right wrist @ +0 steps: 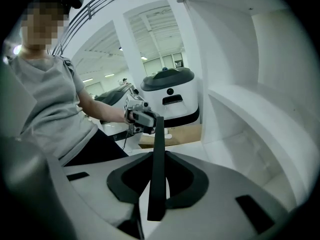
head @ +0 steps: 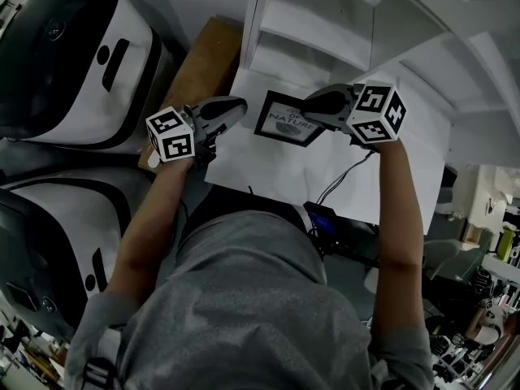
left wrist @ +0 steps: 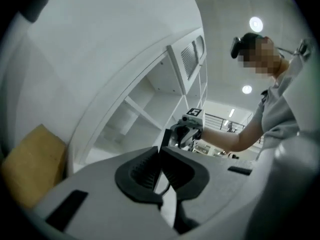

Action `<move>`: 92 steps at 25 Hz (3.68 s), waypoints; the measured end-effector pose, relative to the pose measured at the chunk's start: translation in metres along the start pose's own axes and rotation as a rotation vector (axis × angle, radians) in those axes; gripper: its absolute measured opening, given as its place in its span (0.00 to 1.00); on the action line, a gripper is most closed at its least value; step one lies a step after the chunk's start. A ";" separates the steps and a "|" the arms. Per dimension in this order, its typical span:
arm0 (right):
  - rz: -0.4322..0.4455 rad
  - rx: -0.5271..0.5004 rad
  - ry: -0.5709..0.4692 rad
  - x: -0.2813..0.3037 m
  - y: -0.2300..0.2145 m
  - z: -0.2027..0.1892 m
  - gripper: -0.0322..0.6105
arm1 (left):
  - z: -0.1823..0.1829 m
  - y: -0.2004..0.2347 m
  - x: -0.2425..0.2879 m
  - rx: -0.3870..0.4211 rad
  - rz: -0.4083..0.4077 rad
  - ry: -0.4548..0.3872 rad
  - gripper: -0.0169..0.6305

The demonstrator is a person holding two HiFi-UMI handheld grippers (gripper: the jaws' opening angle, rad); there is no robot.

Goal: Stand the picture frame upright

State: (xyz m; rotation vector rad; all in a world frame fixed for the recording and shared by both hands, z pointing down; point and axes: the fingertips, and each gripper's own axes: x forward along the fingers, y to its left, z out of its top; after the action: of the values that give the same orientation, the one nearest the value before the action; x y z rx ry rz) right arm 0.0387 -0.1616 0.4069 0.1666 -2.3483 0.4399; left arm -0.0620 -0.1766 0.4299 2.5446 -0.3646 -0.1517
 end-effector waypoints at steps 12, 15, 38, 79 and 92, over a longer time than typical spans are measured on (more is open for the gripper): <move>-0.066 -0.016 -0.005 0.010 -0.025 0.020 0.17 | 0.000 0.022 -0.023 0.167 0.292 0.087 0.04; -0.099 -0.017 -0.005 0.010 -0.035 0.022 0.17 | 0.000 0.026 -0.021 0.168 0.297 0.095 0.04; -0.353 -0.069 -0.014 0.004 -0.098 0.029 0.17 | 0.000 0.031 -0.005 0.189 0.272 0.134 0.04; -0.825 -0.348 0.055 0.004 -0.121 0.018 0.24 | -0.013 0.039 0.025 0.225 0.280 0.180 0.04; -0.879 -0.378 0.083 0.006 -0.124 0.017 0.24 | 0.022 0.075 0.077 0.398 0.430 0.154 0.04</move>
State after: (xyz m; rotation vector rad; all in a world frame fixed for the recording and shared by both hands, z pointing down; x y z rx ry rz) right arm 0.0536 -0.2833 0.4322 0.9182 -1.9807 -0.4112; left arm -0.0095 -0.2705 0.4503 2.7617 -0.9464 0.3069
